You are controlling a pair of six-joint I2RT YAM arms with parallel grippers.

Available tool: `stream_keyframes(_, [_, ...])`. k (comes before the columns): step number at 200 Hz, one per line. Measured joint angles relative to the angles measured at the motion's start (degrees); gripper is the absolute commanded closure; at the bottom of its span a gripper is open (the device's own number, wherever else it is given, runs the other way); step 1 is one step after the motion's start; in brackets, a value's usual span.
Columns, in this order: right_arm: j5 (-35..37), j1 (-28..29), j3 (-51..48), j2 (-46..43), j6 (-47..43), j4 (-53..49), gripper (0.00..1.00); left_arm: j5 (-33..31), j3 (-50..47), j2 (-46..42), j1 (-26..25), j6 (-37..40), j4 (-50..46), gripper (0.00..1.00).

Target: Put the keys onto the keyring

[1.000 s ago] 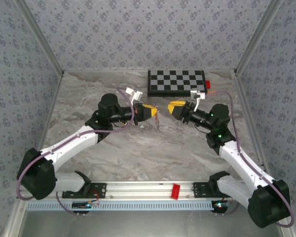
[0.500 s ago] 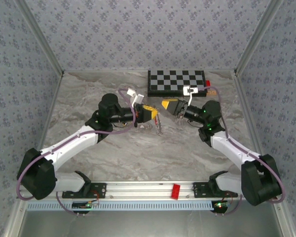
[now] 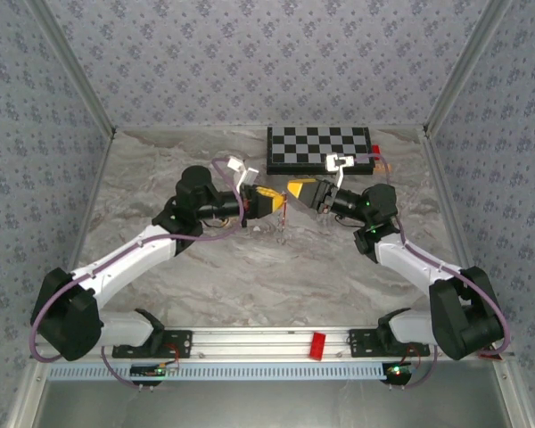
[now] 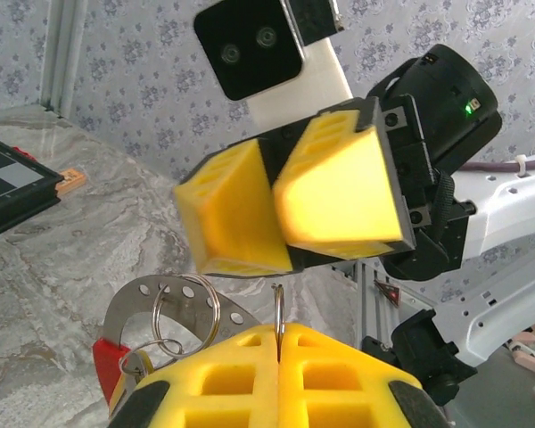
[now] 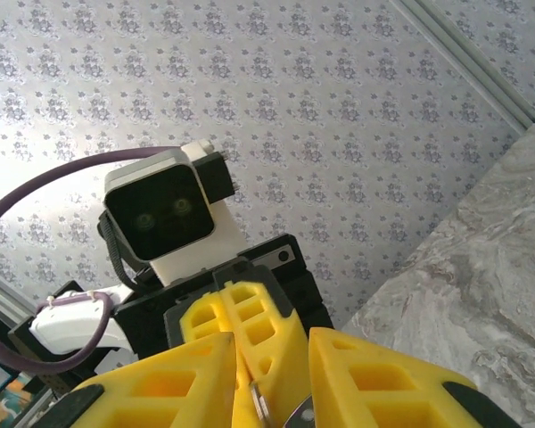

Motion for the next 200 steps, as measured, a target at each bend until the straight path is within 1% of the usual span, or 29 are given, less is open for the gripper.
stream_keyframes(82, [-0.9,1.73,0.0,1.49,0.2,1.18,0.72,0.0,0.02,0.0,0.7,-0.02,0.24,1.0])
stream_keyframes(168, [-1.31,1.73,-0.02,1.49,1.03,1.86,0.79,0.44,0.02,0.07,1.44,-0.04,1.16,1.0])
stream_keyframes(200, [-1.53,1.7,-0.04,1.7,1.73,2.91,0.8,1.09,0.04,0.44,1.44,-0.07,1.62,1.0])
